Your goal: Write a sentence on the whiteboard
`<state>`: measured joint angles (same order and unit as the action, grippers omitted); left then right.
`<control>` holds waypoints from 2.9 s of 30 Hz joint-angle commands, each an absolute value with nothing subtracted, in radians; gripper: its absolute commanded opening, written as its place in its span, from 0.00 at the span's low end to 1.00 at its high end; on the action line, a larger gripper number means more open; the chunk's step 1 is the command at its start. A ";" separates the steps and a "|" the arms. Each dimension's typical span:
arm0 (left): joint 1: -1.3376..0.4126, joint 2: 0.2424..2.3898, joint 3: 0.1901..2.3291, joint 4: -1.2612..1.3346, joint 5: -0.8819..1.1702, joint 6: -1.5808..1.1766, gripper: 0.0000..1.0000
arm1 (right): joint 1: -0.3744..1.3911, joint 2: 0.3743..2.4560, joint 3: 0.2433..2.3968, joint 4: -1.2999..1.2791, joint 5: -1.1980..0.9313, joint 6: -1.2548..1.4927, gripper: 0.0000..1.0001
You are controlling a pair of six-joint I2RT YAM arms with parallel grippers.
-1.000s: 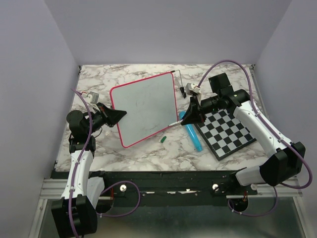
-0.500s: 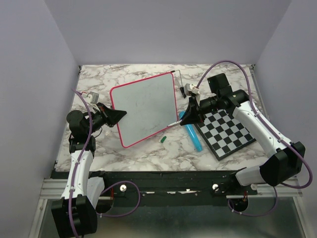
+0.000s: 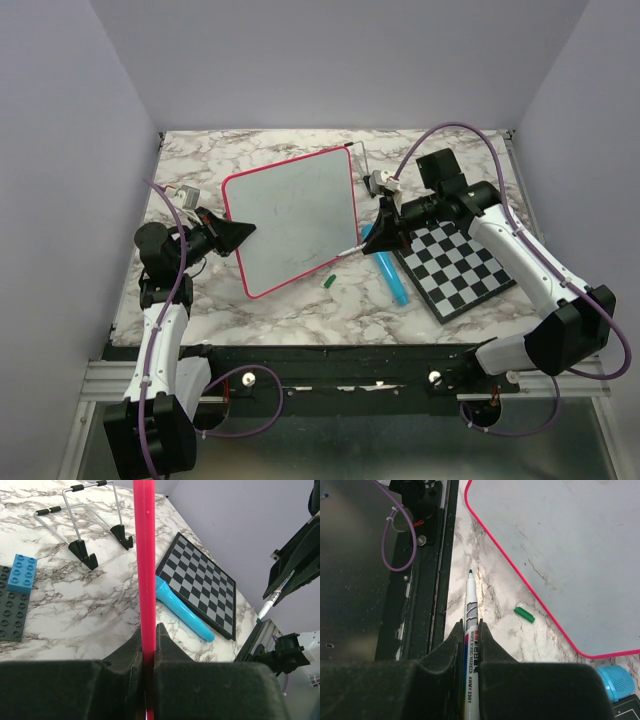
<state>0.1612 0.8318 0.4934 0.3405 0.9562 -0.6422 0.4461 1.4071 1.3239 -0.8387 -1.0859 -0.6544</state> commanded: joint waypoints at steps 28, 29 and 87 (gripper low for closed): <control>0.150 0.799 0.500 0.436 0.950 -0.653 0.00 | 0.480 1.451 1.376 -0.850 -1.058 -0.661 0.01; 0.149 0.801 0.500 0.434 0.950 -0.653 0.00 | 0.480 1.453 1.376 -0.851 -1.058 -0.661 0.01; 0.143 0.801 0.497 0.442 0.950 -0.658 0.00 | 0.609 1.559 1.529 -0.835 -0.985 -0.621 0.01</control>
